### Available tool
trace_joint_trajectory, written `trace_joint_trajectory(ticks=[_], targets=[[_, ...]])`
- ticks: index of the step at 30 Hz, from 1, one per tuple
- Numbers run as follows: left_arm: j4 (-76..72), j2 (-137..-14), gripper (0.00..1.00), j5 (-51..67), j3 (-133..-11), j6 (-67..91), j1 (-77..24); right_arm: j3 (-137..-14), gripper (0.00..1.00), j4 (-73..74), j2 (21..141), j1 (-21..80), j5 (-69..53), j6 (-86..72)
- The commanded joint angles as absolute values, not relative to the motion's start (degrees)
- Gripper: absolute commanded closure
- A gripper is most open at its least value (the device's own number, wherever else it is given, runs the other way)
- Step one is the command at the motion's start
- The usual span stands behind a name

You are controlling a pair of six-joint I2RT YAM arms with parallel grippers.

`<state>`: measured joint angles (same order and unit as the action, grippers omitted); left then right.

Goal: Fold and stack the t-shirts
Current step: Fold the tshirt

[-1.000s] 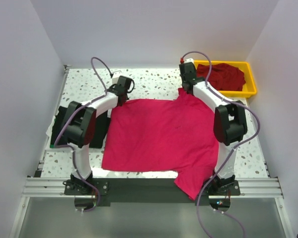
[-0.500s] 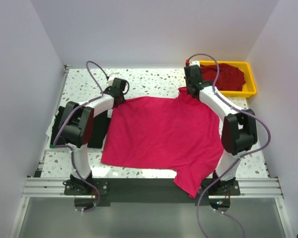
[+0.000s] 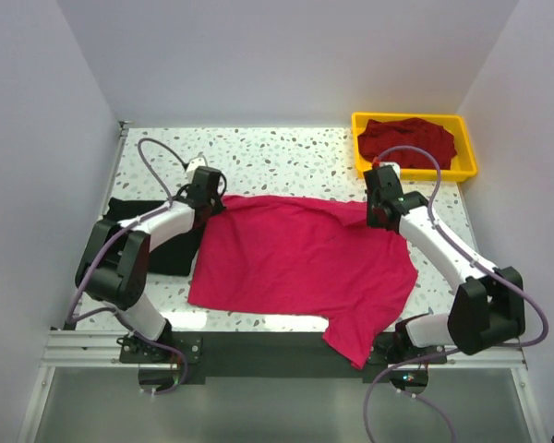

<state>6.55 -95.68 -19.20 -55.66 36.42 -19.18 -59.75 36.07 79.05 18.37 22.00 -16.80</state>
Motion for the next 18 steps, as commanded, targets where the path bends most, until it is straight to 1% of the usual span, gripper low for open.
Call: trace_joint_trajectory(ticks=[1, 5, 8, 11, 13, 16, 18], targets=[[4.31, -90.89, 1.0, -17.93, -51.35, 39.2, -19.07, -57.75, 1.0, 40.34, 72.79, 19.07, 21.27, -21.0], [5.79, -87.11, 1.0, -16.88, -47.64, 41.66, -19.16, -55.12, 0.98, 42.71, 70.23, 21.09, 18.99, -21.53], [8.95, -84.91, 1.0, -19.15, -46.76, 42.97, -19.16, -54.67, 0.98, 45.87, 69.61, 21.44, 21.44, -22.76], [10.37, -83.24, 1.0, -18.55, -46.23, 43.16, -19.42, -54.58, 0.98, 49.12, 68.04, 21.62, 21.98, -23.82], [10.81, -82.79, 1.0, -17.67, -45.35, 43.5, -20.21, -54.23, 0.97, 49.48, 66.98, 21.71, 19.7, -24.34], [13.44, -82.62, 1.0, -19.5, -44.21, 45.96, -21.27, -52.74, 0.97, 49.92, 65.57, 21.97, 18.64, -25.31], [15.38, -81.92, 1.0, -20.47, -42.99, 47.37, -21.18, -52.21, 0.97, 51.67, 64.95, 21.97, 20.56, -26.18]])
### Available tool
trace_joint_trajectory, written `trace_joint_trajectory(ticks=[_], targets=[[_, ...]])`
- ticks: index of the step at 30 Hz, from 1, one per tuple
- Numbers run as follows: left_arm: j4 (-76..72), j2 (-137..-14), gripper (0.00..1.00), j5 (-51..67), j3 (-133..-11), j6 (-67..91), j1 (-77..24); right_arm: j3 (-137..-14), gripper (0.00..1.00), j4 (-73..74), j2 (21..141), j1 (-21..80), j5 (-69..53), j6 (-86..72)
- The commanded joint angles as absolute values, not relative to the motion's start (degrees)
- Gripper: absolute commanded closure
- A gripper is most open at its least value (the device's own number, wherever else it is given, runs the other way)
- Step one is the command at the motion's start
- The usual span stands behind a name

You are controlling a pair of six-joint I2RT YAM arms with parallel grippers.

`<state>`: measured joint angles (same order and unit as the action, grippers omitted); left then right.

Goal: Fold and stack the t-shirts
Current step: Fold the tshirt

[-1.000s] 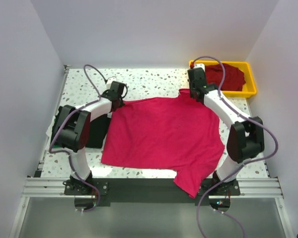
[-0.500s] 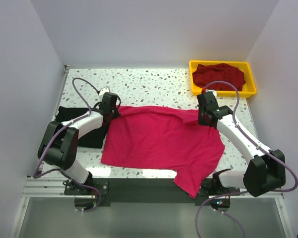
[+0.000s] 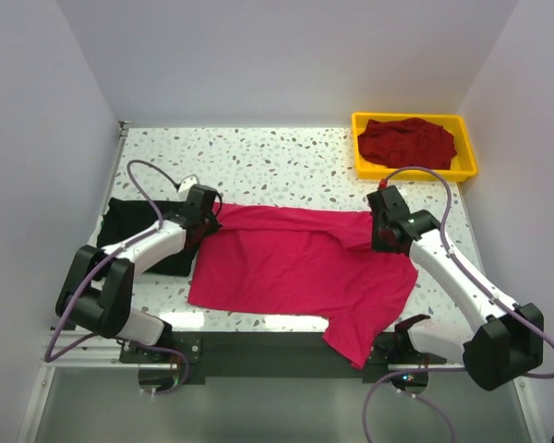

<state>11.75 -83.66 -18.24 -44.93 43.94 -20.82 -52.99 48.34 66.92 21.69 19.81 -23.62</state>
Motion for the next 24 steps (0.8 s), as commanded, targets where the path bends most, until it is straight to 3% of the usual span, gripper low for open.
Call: trace_joint_trajectory(ticks=[1, 9, 11, 12, 13, 14, 17, 18, 20, 21, 24], targets=[[15.64, -81.65, 1.0, -20.65, -42.63, 47.72, -21.27, -52.03, 0.96, 52.46, 64.95, 21.97, 21.18, -26.97], [17.93, -81.47, 1.0, -20.48, -41.4, 48.16, -21.27, -45.97, 0.92, 55.2, 67.24, 22.15, 18.92, -31.99], [17.93, -81.83, 0.98, -19.6, -41.4, 47.9, -21.53, -43.96, 0.81, 53.62, 66.54, 22.15, 16.45, -32.17], [18.1, -81.74, 0.93, -19.34, -41.57, 47.81, -21.62, -43.86, 0.72, 53.35, 66.36, 22.15, 15.22, -32.17], [18.28, -81.48, 0.86, -18.99, -41.75, 47.64, -21.71, -44.03, 0.54, 53.26, 66.27, 22.15, 12.51, -32.17], [18.98, -81.3, 0.85, -19.07, -42.01, 47.46, -22.06, -43.95, 0.54, 52.91, 66.27, 22.15, 11.52, -31.99], [21.08, -79.2, 0.64, -20.48, -43.33, 47.2, -22.59, -44.82, 0.44, 54.92, 65.83, 22.24, 10.54, -31.2], [21.62, -78.58, 0.46, -20.74, -44.64, 45.81, -22.76, -45.43, 0.27, 55.37, 65.4, 22.15, 11.59, -31.11], [24.08, -76.82, 0.29, -23.02, -46.75, 45.35, -24.68, -47.71, 0.07, 54.94, 63.38, 22.15, 14.49, -30.94], [24.34, -76.29, 0.18, -23.72, -48.67, 44.48, -25.74, -48.59, 0.01, 54.41, 62.85, 22.15, 14.59, -30.76], [22.6, -75.23, 0.01, -24.7, -51.76, 42.55, -29.7, -51.67, 0.01, 50.55, 63.1, 22.15, 13.62, -29.53]])
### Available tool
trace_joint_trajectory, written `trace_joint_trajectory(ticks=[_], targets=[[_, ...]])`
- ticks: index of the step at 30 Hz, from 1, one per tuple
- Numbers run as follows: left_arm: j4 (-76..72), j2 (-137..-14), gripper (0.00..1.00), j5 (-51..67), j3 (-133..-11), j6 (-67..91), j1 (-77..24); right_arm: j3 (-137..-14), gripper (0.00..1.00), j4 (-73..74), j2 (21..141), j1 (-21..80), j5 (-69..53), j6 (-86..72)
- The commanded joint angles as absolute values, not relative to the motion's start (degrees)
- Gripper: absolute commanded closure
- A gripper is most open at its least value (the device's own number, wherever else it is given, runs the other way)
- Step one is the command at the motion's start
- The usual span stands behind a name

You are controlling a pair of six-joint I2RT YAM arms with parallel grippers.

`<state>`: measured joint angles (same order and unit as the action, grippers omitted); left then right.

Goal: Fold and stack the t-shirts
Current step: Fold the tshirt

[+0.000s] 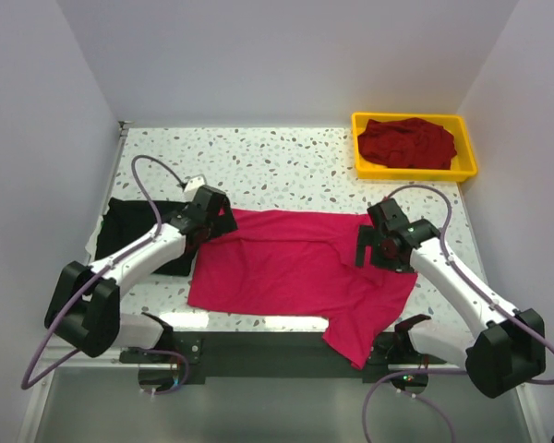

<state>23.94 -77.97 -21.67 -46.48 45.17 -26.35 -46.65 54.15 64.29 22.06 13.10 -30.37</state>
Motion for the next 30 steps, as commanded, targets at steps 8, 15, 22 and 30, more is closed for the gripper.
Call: trace_joint_trajectory(ticks=[8, 15, 22, 30], targets=[[14.33, -86.73, 0.0, -23.29, -60.18, 39.38, -30.41, -57.56, 0.01, 36.93, 75.22, 19.78, 17.22, -30.23], [12.22, -100.63, 0.0, -15.21, -66.01, 39.81, -26.02, -58.45, 0.01, 27.52, 88.32, 13.19, 9.34, -28.83], [8.19, -105.02, 0.0, -13.11, -61.62, 40.69, -21.63, -61.7, 0.01, 24.88, 100.1, 7.22, 8.18, -25.4], [7.65, -111.35, 0.0, -10.9, -66.0, 40.69, -20.57, -66.27, 0.01, 23.91, 108.62, 2.03, 7.29, -21.8]])
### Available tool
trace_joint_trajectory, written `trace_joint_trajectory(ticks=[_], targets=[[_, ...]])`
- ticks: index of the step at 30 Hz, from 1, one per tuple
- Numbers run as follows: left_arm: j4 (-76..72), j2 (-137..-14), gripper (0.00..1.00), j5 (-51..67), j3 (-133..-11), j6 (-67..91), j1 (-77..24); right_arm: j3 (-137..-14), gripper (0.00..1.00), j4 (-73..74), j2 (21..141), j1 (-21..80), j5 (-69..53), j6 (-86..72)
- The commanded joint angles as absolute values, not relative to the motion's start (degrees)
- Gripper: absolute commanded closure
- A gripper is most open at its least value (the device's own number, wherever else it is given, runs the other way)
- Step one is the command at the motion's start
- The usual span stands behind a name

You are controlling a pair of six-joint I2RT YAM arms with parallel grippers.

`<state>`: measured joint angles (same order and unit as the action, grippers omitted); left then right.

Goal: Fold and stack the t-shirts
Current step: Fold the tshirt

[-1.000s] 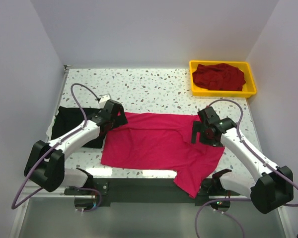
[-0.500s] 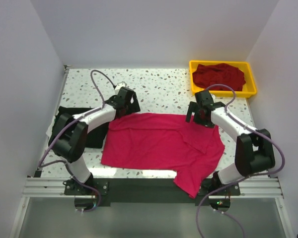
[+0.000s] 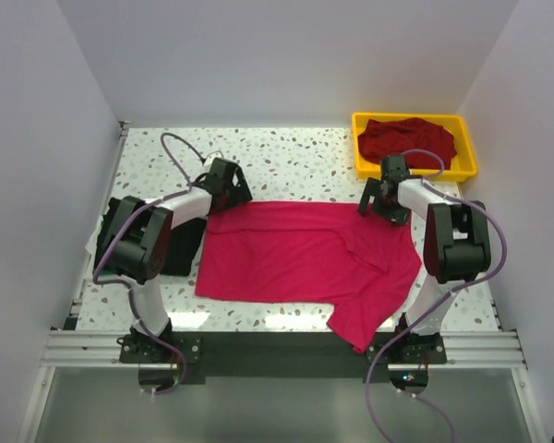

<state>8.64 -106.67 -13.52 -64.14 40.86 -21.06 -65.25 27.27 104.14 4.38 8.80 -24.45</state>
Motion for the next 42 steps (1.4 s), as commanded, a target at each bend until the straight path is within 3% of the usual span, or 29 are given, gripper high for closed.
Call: trace_joint_trajectory(ticks=[1, 13, 21, 26, 35, 42], targets=[[8.08, -111.97, 0.0, -10.9, -66.79, 40.69, -20.57, -66.79, 0.01, 23.38, 109.15, 1.67, 7.29, -21.45], [9.49, -119.97, 0.0, -9.14, -81.21, 40.87, -20.21, -78.48, 0.01, 23.99, 114.26, 0.17, 9.58, -15.38], [10.71, -110.24, 0.0, -9.4, -80.86, 38.32, -20.21, -75.24, 0.01, 28.03, 101.46, 0.35, 6.77, -15.99], [10.9, -99.25, 0.0, -10.19, -72.09, 38.93, -20.92, -68.39, 0.01, 32.86, 90.81, 4.47, 9.92, -18.54], [23.01, -72.55, 0.0, -19.24, -47.83, 47.36, -31.28, -56.52, 0.01, 39.19, 74.19, 23.79, 10.98, -22.67], [30.06, -60.91, 0.0, -17.85, -33.86, 54.58, -33.05, -46.96, 0.01, 45.53, 64.35, 37.6, 12.13, -29.0]])
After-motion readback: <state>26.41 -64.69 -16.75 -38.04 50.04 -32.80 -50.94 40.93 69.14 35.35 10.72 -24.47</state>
